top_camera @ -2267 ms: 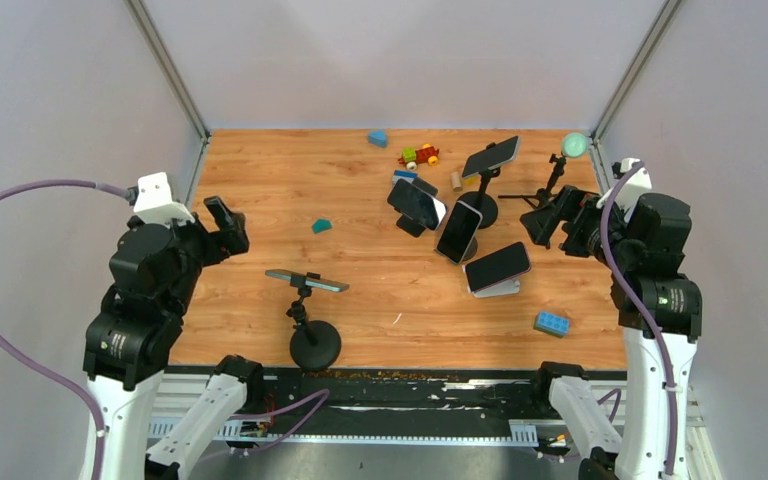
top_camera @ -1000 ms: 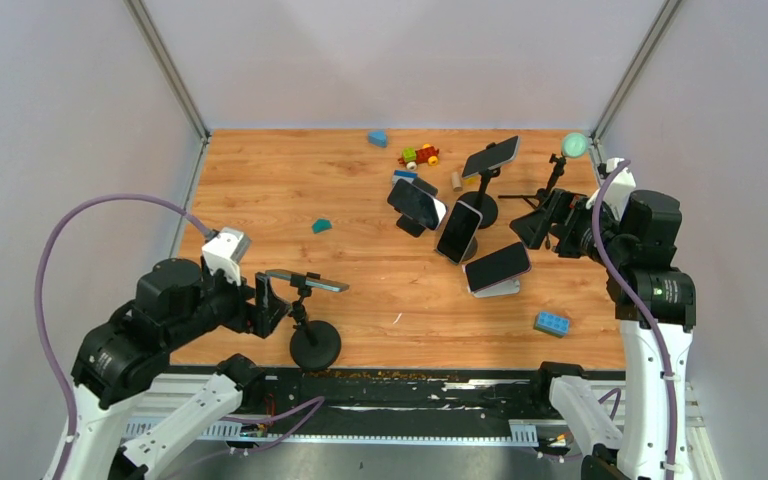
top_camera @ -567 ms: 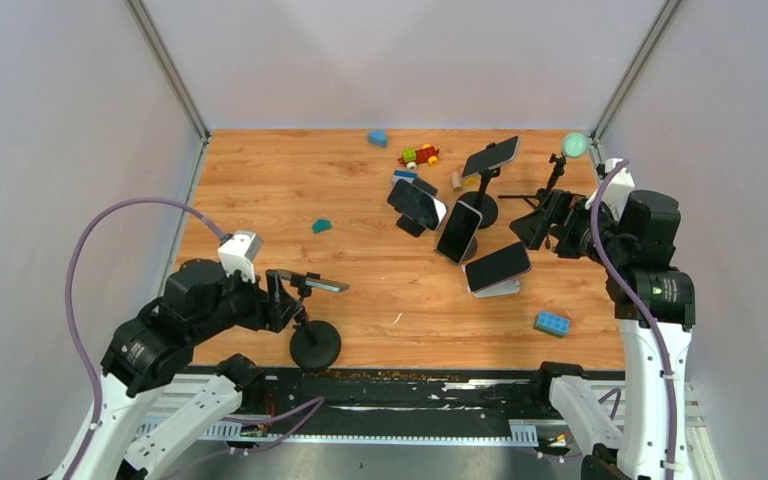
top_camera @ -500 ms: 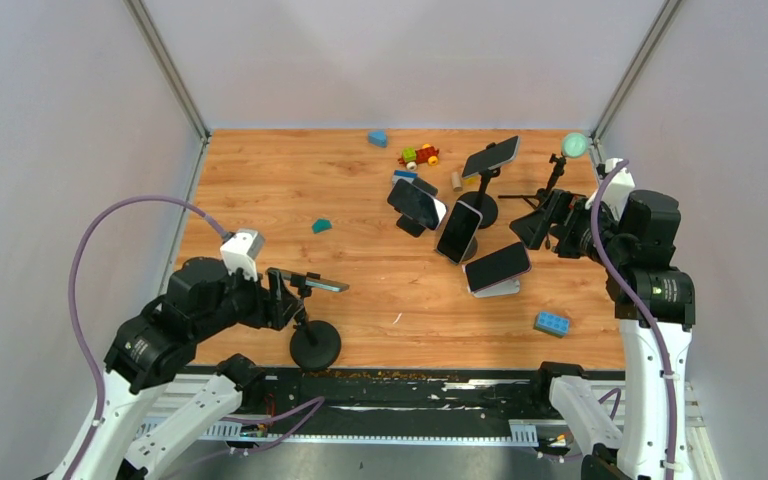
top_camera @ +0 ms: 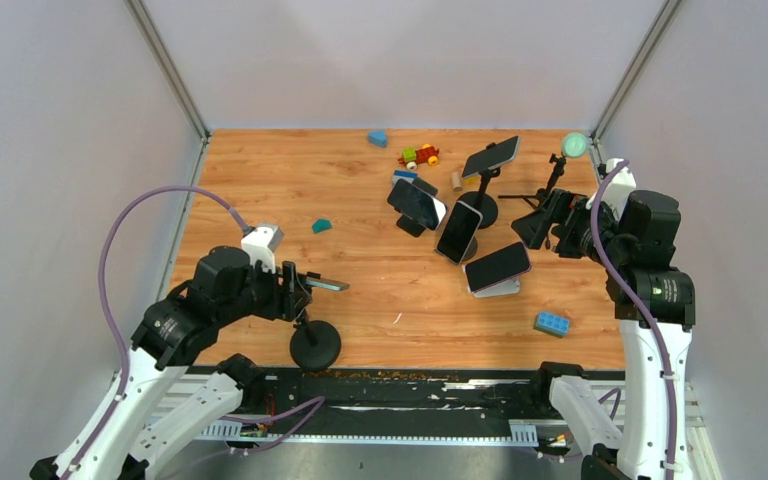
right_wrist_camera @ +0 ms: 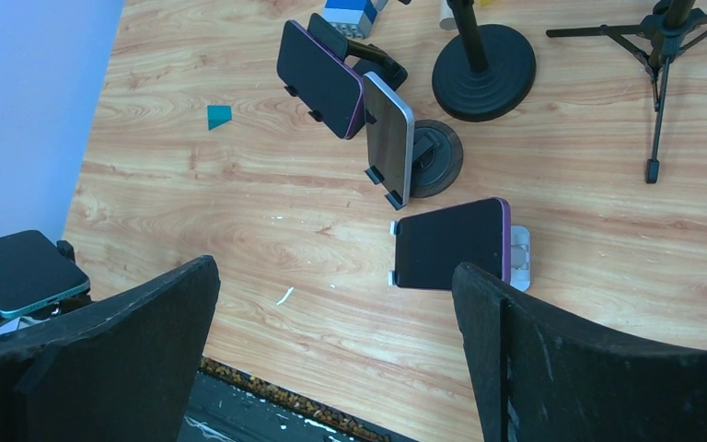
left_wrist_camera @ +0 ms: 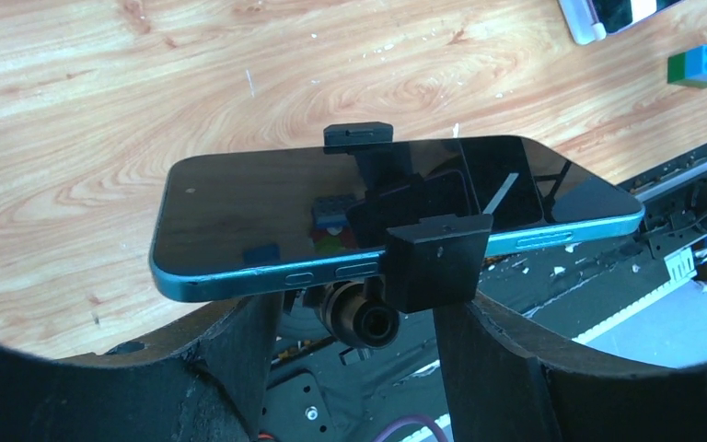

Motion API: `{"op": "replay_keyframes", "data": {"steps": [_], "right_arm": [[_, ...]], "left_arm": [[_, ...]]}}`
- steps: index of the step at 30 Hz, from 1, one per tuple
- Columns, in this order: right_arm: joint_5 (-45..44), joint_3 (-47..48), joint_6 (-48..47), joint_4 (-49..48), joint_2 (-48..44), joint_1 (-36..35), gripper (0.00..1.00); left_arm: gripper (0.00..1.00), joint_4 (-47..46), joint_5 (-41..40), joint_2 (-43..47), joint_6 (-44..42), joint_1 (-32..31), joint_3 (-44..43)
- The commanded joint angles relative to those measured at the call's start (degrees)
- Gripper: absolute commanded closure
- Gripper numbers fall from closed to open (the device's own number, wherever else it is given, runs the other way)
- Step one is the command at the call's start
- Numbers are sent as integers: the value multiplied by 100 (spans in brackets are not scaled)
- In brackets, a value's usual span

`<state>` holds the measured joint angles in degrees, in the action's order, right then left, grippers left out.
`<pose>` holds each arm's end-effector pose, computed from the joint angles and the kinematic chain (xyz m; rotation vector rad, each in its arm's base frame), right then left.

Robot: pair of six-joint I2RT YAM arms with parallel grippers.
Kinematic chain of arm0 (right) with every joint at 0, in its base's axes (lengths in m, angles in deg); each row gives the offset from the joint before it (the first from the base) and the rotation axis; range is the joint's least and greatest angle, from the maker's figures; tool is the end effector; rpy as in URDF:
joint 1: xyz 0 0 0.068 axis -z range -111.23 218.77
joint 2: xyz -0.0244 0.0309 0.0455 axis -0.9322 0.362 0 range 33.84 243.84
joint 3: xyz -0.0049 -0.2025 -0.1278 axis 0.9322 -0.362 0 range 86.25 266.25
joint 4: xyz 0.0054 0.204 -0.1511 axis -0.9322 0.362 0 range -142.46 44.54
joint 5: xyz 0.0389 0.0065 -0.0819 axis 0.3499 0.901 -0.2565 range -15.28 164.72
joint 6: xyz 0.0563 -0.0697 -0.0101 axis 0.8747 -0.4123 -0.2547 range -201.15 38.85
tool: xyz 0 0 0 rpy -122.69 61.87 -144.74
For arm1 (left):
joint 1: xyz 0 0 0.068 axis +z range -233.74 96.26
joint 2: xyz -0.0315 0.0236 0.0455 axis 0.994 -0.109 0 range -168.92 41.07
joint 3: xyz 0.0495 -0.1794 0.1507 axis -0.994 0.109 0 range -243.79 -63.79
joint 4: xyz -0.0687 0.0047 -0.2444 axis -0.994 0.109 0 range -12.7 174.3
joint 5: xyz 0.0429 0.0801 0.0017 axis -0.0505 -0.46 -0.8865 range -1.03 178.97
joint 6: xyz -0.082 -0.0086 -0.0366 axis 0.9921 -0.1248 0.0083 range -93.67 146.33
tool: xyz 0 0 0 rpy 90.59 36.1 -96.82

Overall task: Remove the phone from the phone stand
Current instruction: Pick up the phone stand with the phone at the center of the board.

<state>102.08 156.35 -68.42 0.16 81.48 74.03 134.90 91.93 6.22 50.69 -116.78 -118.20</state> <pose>0.1898 0.0198 0.3559 0.0371 2.0832 0.5787 0.1290 -0.0888 0.2852 0.2033 2.2937 -0.5908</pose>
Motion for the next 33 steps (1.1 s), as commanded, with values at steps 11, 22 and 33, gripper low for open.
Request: {"op": "replay_keyframes", "data": {"steps": [11, 22, 33], "right_arm": [[-156, 82, -82, -112, 42, -37, 0], [-186, 47, -87, -106, 13, -41, 0], [-11, 43, -69, -129, 27, -39, 0]], "left_arm": [[36, -542, -102, 85, 211, -32, 563], [46, -666, -206, 224, 332, -30, 826], [74, -1175, 1, 231, 288, -36, 810]]}}
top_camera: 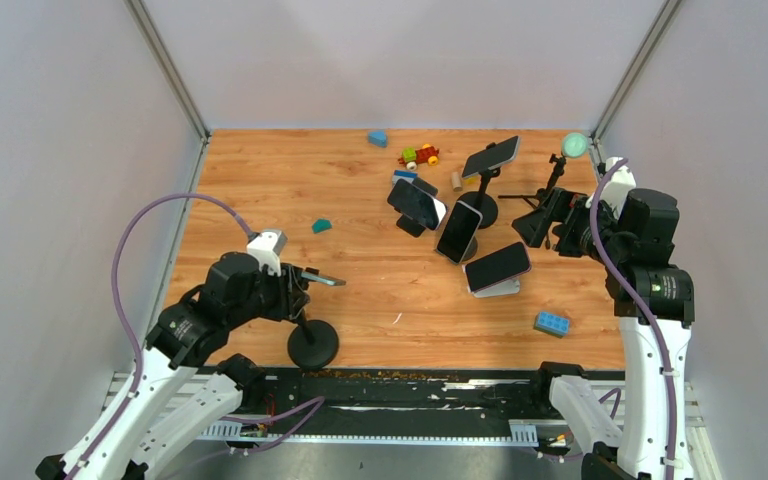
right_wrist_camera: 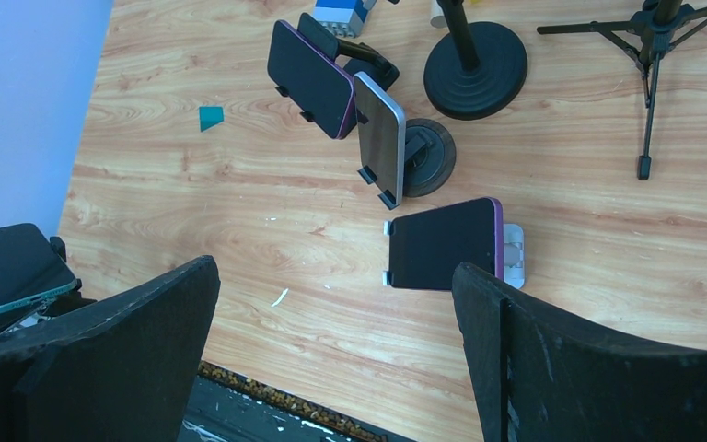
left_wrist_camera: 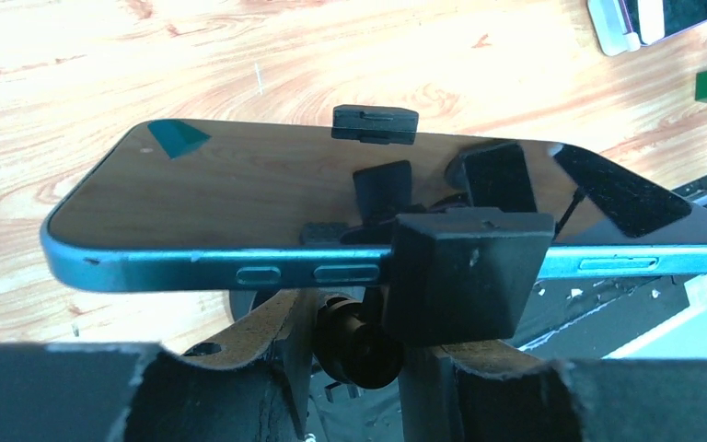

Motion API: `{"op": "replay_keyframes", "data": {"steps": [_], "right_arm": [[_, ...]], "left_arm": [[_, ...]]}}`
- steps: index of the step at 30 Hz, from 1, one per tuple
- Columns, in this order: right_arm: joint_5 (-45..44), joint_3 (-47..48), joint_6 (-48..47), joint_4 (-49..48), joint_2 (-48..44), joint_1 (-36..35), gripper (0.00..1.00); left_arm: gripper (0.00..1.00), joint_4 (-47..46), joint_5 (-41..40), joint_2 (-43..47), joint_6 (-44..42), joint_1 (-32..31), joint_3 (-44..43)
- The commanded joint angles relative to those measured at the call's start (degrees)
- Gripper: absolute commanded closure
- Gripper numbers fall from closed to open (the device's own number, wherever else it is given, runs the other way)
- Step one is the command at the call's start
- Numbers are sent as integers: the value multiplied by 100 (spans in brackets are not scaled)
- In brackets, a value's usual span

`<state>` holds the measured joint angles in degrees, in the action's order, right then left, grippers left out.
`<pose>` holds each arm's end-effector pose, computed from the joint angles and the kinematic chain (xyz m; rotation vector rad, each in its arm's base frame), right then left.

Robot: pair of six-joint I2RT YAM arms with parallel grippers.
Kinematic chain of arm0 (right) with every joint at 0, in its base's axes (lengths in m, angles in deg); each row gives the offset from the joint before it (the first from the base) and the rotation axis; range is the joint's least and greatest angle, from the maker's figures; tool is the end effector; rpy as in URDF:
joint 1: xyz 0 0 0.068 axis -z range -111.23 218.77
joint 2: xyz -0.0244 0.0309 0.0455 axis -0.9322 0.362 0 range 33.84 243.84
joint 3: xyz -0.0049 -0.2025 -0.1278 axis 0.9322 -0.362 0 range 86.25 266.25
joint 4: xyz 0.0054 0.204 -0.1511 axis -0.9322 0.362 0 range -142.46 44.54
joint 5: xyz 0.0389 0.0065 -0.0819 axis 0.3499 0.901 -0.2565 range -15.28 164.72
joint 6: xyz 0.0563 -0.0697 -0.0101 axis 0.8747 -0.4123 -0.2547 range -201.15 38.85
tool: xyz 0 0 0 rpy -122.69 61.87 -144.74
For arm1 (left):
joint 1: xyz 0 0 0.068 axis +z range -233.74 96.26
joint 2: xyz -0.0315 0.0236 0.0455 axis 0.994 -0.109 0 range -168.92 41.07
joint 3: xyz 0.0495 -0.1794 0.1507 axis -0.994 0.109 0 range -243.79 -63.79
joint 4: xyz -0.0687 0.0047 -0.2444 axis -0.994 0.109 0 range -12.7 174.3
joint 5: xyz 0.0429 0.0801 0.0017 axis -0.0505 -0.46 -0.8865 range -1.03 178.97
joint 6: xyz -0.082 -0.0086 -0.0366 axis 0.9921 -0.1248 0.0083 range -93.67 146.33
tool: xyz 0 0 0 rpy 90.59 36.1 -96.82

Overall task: Remove the phone from the phone stand
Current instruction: Pick up the phone stand with the phone at the center of the board.

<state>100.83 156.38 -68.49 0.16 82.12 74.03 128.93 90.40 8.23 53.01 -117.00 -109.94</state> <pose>0.1930 0.0179 0.3538 0.0530 2.0946 0.5571 0.1371 -0.0923 0.2550 0.1465 2.3024 -0.5828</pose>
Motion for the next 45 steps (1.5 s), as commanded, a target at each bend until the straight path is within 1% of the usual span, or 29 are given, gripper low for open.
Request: {"op": "replay_keyframes", "data": {"steps": [1, 2, 5, 10, 13, 16, 19, 22, 26, 30, 33, 36, 38, 41, 45], "right_arm": [[128, 40, -62, -137, -51, -41, 0], [143, 37, -63, -151, -59, -34, 0], [279, -11, -35, -225, -59, -41, 0], [787, -103, -28, -456, -33, -72, 0], [1061, -146, -78, -666, -65, -277, 0], [1122, -210, -230, -741, -13, -595, 0], [1067, -184, -492, -750, 178, -1193, 0], [1172, -88, -589, -767, 367, -1659, 0], [1320, -43, -683, -817, 478, -1978, 0], [1406, -141, -636, -983, 447, -2096, 0], [1525, -384, -339, -1345, 372, -2113, 0], [1651, -633, 330, -1679, 421, -2146, 0], [1987, -776, 758, -1888, 630, -2208, 0], [2242, -903, 1262, -2151, 982, -2496, 0], [2049, -939, 1744, -2562, 1400, -3196, 0]], "left_arm": [[77, -621, 159, 27, 52, -10, -8], [80, -684, 130, 25, 43, -11, -1], [82, -872, 29, 6, -33, -11, 20], [100, -1140, -1, -317, -490, -13, -124], [100, -1203, -33, -489, -896, -13, -295], [100, -1575, 145, -537, -1206, -11, -351], [100, -2195, 667, -535, -1590, -7, -355], [100, -2682, 985, -593, -1805, -13, -358], [100, -3072, 1582, -895, -2159, -9, -602], [100, -3606, 2016, -1185, -2377, -11, -634], [100, -3949, 2147, -1330, -2403, -6, -489], [100, -4135, 2485, -1442, -2472, -9, -358], [100, -4328, 2614, -1537, -2416, -9, -231], [100, -4475, 2616, -1630, -2348, -12, -63], [100, -4612, 2634, -1715, -2338, -9, 40]]}}
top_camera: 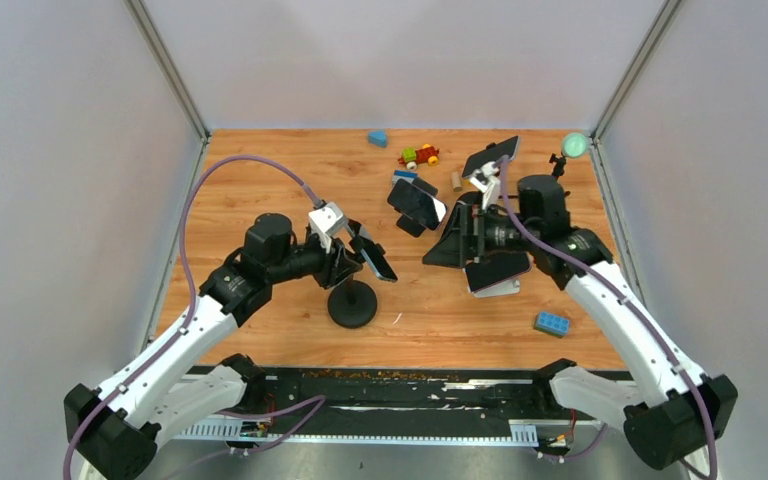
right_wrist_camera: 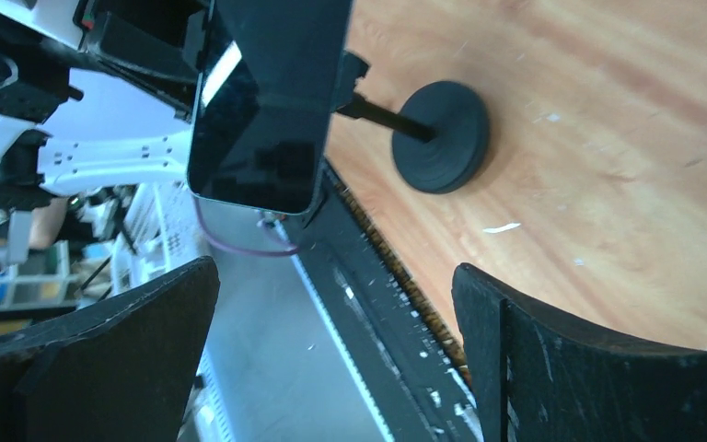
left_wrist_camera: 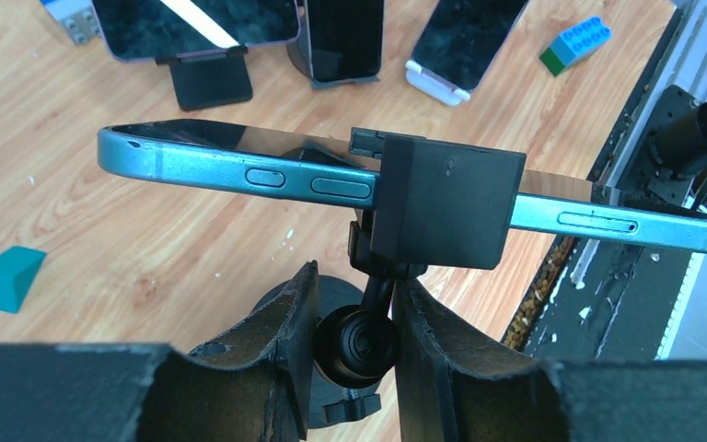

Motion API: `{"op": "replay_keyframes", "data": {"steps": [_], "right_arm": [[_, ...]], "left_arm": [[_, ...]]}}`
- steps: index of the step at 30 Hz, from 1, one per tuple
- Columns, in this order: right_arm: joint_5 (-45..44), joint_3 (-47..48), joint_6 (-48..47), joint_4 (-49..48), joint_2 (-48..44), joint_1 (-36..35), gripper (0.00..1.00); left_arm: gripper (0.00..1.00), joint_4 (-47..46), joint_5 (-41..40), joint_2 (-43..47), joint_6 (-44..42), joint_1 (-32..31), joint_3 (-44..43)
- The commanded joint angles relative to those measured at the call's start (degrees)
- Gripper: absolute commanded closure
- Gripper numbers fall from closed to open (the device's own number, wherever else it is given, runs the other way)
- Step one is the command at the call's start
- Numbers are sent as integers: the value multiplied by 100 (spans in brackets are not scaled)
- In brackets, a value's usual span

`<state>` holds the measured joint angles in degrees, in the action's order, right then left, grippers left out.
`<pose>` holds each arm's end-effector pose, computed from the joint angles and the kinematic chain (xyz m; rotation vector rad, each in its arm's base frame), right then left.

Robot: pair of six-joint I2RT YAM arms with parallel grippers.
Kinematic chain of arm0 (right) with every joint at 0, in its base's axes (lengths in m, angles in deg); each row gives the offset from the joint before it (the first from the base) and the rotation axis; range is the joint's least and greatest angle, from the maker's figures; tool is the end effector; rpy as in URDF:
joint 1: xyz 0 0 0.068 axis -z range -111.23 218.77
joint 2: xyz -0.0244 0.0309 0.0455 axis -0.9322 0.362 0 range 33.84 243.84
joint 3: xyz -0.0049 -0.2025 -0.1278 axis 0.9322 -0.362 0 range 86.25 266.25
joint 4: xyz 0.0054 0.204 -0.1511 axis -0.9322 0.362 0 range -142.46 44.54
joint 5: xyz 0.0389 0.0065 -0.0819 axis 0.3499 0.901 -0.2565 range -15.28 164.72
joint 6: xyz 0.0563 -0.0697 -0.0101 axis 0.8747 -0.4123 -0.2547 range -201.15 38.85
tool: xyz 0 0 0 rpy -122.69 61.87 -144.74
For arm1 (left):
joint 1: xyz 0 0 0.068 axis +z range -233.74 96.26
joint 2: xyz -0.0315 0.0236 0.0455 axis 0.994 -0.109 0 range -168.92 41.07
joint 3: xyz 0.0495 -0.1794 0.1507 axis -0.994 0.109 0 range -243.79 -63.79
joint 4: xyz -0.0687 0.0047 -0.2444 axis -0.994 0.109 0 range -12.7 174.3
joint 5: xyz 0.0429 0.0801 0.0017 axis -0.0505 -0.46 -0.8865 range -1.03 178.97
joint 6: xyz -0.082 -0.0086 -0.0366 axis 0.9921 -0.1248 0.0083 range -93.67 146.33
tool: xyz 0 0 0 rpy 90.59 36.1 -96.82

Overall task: Remove the phone from the phone stand
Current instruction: Pick up the phone stand with the phone at the center of the board.

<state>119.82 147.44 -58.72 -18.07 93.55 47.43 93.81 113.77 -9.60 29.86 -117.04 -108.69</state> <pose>0.2115 0.1440 0.3066 -0.4698 2.1754 1.2768 0.1925 -0.1669 0.2710 0.7976 1.8538 -0.8394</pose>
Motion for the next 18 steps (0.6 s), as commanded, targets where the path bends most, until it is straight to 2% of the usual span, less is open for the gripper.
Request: {"op": "replay_keyframes", "data": {"steps": [1, 4, 8, 11, 18], "right_arm": [[59, -39, 873, -856, 372, -726, 0], [-68, 50, 1099, -1135, 758, -1144, 0], [196, 125, 1567, -1536, 1310, -1214, 0], [219, 125, 1873, -1846, 1594, -1260, 0], [215, 324, 1927, -1945, 2016, -1495, 0]], "left_arm": [[100, -1103, 320, 43, -52, -3, -87], [100, -887, 421, -37, -302, -4, -205], [100, -605, 586, -97, -749, -9, -298], [100, -697, 658, -23, -829, -10, -147], [100, -902, 668, -25, -759, -4, 138]]}}
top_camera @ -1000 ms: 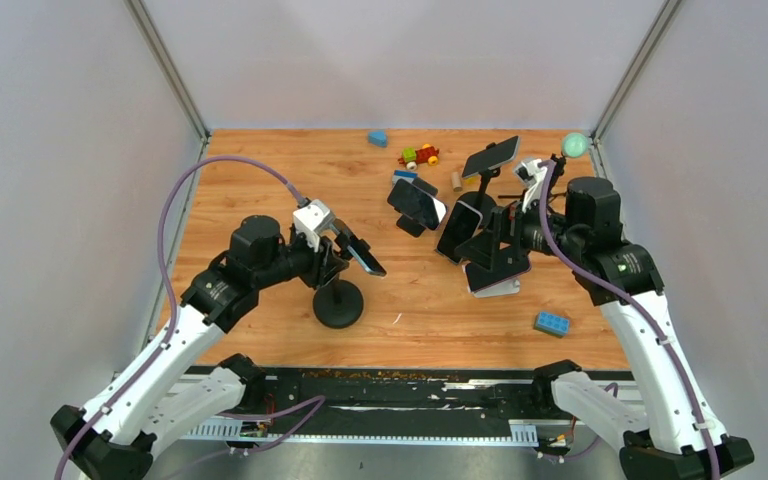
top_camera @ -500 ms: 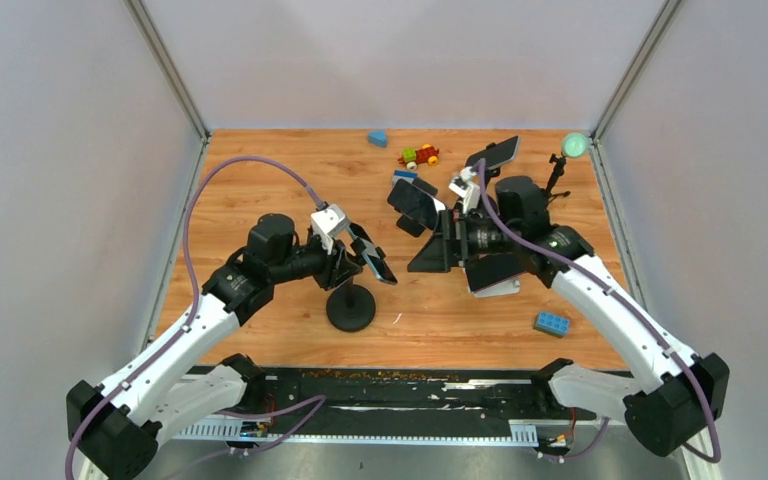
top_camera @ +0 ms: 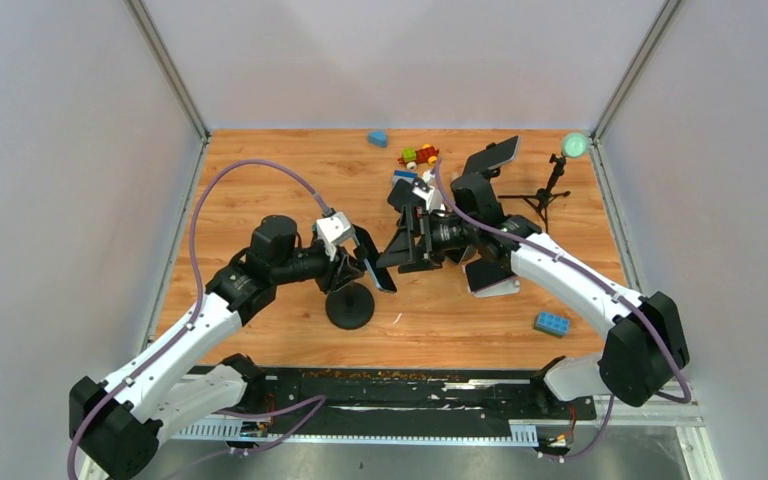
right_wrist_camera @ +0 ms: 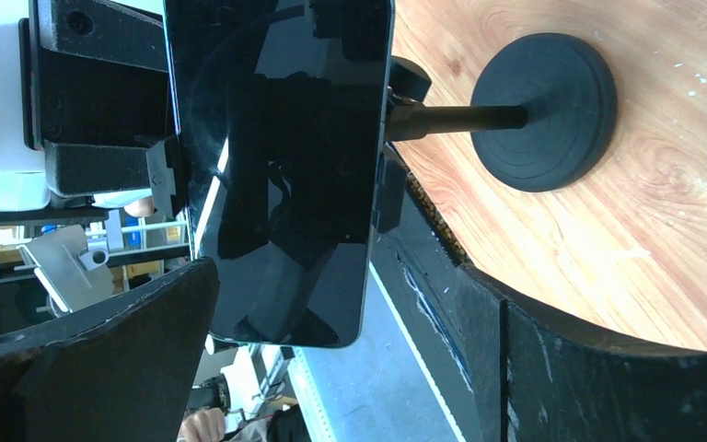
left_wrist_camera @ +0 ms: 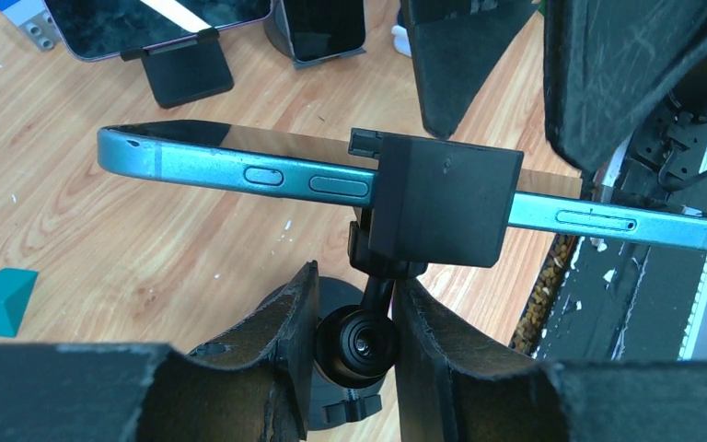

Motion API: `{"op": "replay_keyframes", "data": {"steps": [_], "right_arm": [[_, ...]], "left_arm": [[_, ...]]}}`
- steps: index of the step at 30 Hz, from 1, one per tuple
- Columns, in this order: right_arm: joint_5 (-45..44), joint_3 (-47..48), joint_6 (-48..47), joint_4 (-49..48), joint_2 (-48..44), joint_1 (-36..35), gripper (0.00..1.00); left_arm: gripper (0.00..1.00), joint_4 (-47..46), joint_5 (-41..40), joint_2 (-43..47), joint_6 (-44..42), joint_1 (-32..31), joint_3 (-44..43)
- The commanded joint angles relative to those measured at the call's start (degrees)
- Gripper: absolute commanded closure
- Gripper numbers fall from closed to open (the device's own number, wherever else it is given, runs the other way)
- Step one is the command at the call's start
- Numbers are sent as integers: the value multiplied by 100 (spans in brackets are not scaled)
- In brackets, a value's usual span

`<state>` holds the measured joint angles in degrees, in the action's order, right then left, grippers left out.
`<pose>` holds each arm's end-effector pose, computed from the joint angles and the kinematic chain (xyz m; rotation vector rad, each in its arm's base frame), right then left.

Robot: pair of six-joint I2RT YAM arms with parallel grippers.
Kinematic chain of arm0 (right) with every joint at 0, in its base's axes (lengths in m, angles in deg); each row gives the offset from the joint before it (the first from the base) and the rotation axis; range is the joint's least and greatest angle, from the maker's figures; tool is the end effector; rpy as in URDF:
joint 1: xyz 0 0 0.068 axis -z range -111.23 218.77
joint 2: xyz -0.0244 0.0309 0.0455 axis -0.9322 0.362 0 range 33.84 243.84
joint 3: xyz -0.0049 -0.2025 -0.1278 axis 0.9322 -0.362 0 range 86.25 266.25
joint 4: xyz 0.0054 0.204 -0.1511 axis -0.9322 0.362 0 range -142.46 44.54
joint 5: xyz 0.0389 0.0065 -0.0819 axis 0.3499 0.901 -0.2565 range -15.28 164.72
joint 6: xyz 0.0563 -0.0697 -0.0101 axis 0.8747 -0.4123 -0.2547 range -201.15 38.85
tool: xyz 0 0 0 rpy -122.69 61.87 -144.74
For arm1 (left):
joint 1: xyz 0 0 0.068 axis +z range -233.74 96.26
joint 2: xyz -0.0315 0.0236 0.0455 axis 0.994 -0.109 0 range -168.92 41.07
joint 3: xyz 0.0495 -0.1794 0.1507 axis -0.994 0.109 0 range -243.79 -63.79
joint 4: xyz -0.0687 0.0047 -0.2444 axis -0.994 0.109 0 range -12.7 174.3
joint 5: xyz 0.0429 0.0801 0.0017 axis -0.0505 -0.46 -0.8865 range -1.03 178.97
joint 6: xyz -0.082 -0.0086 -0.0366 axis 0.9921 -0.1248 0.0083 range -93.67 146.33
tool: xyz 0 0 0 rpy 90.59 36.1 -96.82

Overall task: Remove the phone from the phone stand
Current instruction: Pick up the phone stand with the phone at the center of the board.

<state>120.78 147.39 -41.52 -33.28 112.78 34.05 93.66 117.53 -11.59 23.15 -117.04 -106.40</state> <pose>0.2329 0.2321 0.2453 -0.4078 2.4320 1.5443 0.1914 -0.1718 0.2491 0.9477 1.8433 -0.8327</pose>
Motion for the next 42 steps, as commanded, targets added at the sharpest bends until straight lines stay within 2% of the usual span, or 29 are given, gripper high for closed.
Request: {"op": "replay_keyframes", "data": {"steps": [1, 16, 19, 24, 25, 26, 28, 32, 35, 40, 42], "right_arm": [[114, 348, 215, -424, 145, -204, 0], [109, 384, 338, -635, 345, -498, 1], [101, 398, 252, -632, 417, -533, 12], [21, 389, -136, -632, 432, -594, 36], [-14, 394, -230, -634, 422, -615, 43], [-43, 398, -377, -635, 410, -654, 56], [-79, 387, -573, -661, 390, -710, 70], [-112, 253, -1031, -863, 245, -755, 93], [-213, 65, -1277, -1088, 34, -761, 100], [-219, -400, -1717, -1816, -539, -788, 100], [-177, -697, -1932, -2425, -841, -799, 100]], "left_arm": [[100, -888, 309, 162, -63, -8, -72], [100, -996, 252, 219, 44, -1, 138], [100, -1022, 257, 226, 86, -2, 143], [100, -1087, 326, 262, 189, -6, 201], [100, -1093, 343, 268, 218, -9, 218], [100, -1120, 401, 273, 237, -7, 227], [100, -1156, 506, 286, 282, -7, 237], [100, -1205, 834, 327, 483, -8, 205], [100, -1309, 1198, 385, 660, -7, 171], [100, -1875, 1915, 495, 1224, -3, 230], [100, -2214, 2229, 537, 1553, -3, 277]]}}
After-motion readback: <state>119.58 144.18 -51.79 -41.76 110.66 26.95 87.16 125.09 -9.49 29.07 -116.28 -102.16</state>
